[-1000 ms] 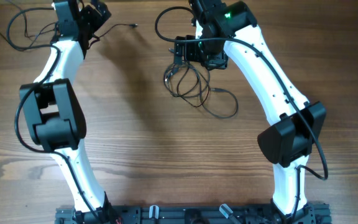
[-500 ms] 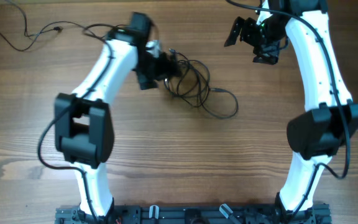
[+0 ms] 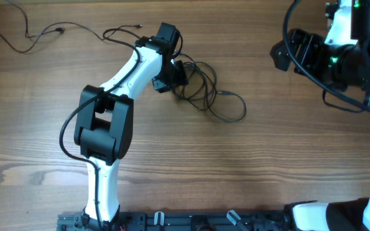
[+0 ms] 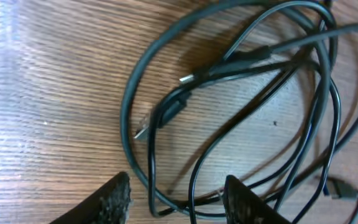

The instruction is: Untangle cables

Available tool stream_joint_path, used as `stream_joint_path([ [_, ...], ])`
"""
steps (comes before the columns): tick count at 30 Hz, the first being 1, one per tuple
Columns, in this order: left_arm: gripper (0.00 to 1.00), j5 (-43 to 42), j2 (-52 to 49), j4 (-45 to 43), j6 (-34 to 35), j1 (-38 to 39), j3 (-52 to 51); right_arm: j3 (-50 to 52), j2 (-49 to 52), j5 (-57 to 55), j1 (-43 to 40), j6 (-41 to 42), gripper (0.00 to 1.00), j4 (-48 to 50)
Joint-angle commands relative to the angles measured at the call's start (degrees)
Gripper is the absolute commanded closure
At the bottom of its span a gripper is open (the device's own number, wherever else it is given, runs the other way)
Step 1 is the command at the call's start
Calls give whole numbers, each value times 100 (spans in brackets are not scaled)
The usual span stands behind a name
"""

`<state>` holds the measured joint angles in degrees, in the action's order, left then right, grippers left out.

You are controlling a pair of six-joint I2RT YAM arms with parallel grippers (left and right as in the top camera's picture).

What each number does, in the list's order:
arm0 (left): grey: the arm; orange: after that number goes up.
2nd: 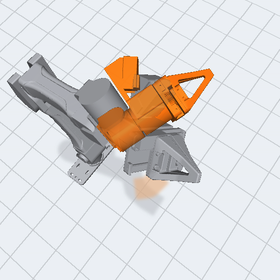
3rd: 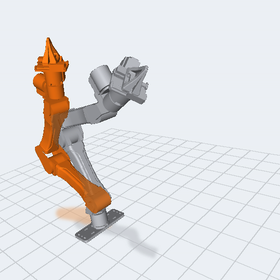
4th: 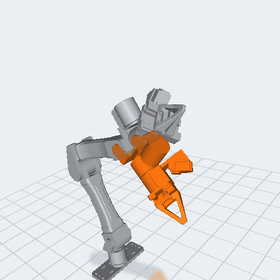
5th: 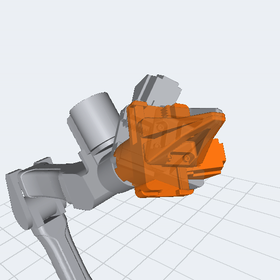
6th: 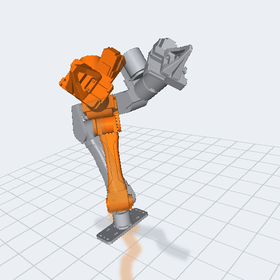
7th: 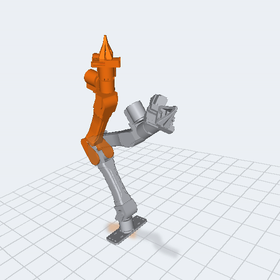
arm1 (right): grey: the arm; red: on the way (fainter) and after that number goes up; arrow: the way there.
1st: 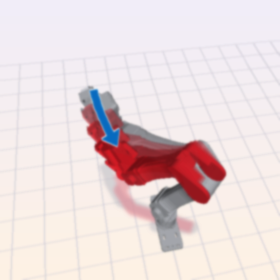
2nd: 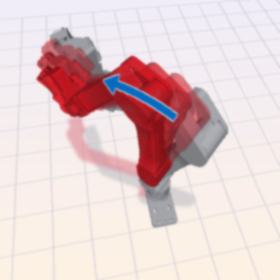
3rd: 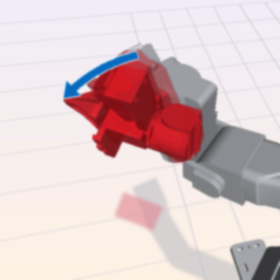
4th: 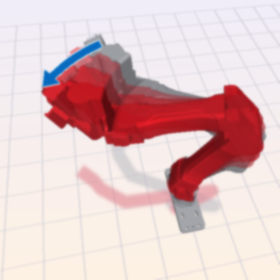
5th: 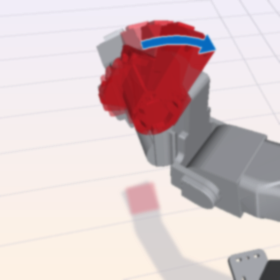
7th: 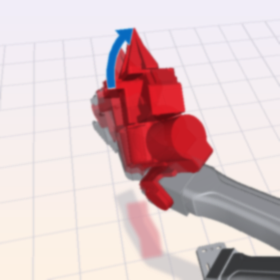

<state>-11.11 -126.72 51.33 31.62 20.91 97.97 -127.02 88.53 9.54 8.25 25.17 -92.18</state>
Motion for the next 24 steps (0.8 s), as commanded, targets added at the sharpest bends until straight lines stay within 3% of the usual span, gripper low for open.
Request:
stream_joint_path([
  [1,58,160,-63,-59,129,63,-149,-44,-59,-7,15,-210,0,4],
  [5,68,162,-63,-260,129,149,-343,-44,-52,-4,15,-212,0,4],
  [8,96,160,-57,-380,122,138,-343,-35,-52,98,13,-269,0,4],
  [12,96,-109,286,-168,-177,133,-127,-35,15,96,13,-267,0,11],
  [19,96,-732,2225,-275,-291,160,247,160,544,105,136,-269,0,44],
  [24,96,-1244,2833,-636,-289,186,247,632,988,710,688,-271,0,767],
])
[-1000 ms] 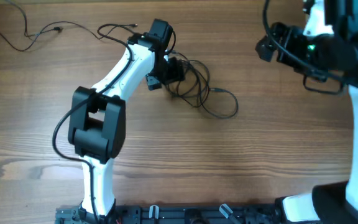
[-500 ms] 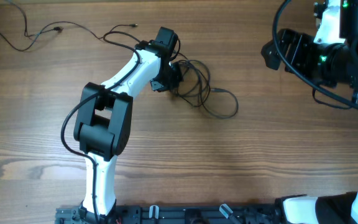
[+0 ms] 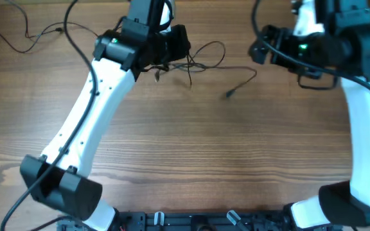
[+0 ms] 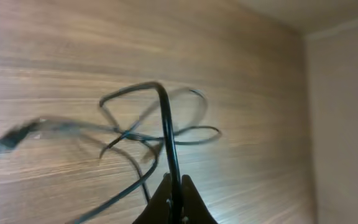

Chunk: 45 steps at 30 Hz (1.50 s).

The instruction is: Untangle cables

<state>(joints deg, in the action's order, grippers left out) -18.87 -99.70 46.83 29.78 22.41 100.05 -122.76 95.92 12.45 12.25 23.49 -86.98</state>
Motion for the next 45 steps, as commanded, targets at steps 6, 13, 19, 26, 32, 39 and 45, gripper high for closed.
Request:
stream_joint_path([
  [6,96,-2133,295,-1082,-98,28,44,894,966,144,785,195,0,1158],
  [13,96,-2354,970,-1360,-57,-35,48,927,1941,-376,769,439,0,1637],
  [19,96,-2833,1558,-1241,348,-651,48,927,2002,-953,437,693,0,1814],
  [26,96,-3311,1716,-1091,352,-1132,46,925,2000,2068,-2,-525,0,2129],
  [32,96,-3451,1414,-1086,417,-1128,46,927,1961,3869,219,-1147,0,2479],
  [39,96,-3578,1419,-1283,590,-1130,48,927,1963,1593,951,-540,0,2245],
  [45,96,-3504,1419,-1362,671,-1130,48,925,1965,1410,927,-973,0,1974],
])
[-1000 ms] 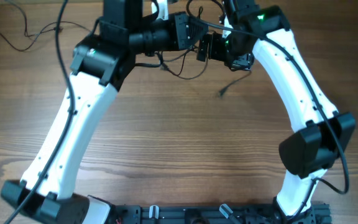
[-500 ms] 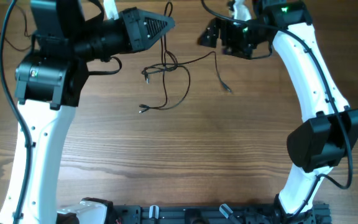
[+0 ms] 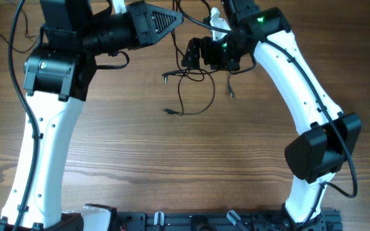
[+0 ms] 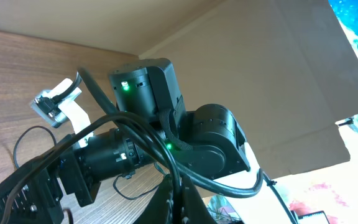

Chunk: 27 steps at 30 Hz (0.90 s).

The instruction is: Untangle cables

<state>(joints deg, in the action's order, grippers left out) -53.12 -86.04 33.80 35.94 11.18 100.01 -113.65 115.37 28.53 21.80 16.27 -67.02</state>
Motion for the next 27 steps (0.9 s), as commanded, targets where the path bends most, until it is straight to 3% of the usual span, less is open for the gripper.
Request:
stream_joint_path([
  [1,96,48,52,-15,55,-7,50,7,13,-199,-81,-164,0,-11],
  [8,96,286,52,155,33,-7,50,-13,-498,-157,-535,42,0,-136],
  [14,96,284,52,149,37,-7,50,92,-568,-249,-232,-118,0,-629],
  [19,96,236,55,107,81,-7,52,619,-509,-1073,76,529,0,-142],
  [27,96,105,55,-46,251,-7,52,1480,-509,-334,76,645,0,1443],
])
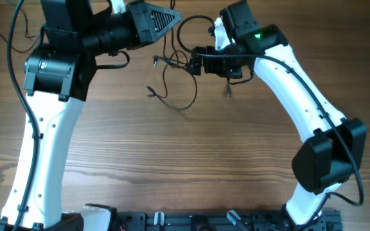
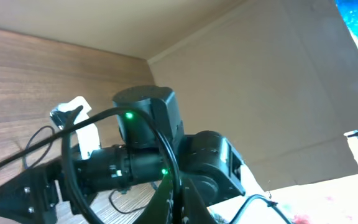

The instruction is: Untangle cables

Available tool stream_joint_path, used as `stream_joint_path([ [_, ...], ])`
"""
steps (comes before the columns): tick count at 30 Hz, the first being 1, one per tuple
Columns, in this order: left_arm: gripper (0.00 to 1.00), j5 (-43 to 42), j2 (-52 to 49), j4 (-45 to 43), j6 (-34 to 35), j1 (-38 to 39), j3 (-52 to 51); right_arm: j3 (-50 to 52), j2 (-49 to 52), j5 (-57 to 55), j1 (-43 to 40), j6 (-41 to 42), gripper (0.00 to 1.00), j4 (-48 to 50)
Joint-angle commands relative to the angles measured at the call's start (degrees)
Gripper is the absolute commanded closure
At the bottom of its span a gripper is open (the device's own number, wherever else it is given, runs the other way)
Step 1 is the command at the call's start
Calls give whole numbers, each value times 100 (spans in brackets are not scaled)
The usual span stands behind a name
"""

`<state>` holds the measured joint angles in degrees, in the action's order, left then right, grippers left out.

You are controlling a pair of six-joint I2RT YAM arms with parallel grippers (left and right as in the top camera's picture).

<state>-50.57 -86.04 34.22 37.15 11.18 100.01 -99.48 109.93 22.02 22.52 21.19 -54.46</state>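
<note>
A tangle of black cables (image 1: 184, 38) hangs in the air over the far middle of the wooden table (image 1: 191, 160). My left gripper (image 1: 174, 17) is raised high and shut on one strand; in the left wrist view its fingers (image 2: 178, 200) pinch the black cable (image 2: 166, 149). My right gripper (image 1: 195, 65) sits in the bundle just below, and it looks shut on a strand that runs left to a plug (image 1: 157, 60). Loose ends dangle at the left (image 1: 151, 92) and right (image 1: 228, 94).
A separate thin black cable lies at the table's far left corner. The two arm bases and a black rail (image 1: 198, 222) stand along the near edge. In the left wrist view a beige wall (image 2: 260, 81) fills the background.
The right gripper has shifted a little down and now appears shut on a strand. The dangling loop and plugs sit further left. My left gripper stays high with its cable.
First my left gripper stood open over the tangle lying on the table. Then it was shut on a strand and the bundle was lifted toward the far edge. Later it hung high with the right gripper in the bundle, where that gripper now holds a strand.
</note>
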Motion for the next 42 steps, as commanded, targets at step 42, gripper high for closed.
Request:
stream_joint_path([
  [42,96,-144,52,-380,365,501,50,-24,-813,981,-1091,-24,0,332],
])
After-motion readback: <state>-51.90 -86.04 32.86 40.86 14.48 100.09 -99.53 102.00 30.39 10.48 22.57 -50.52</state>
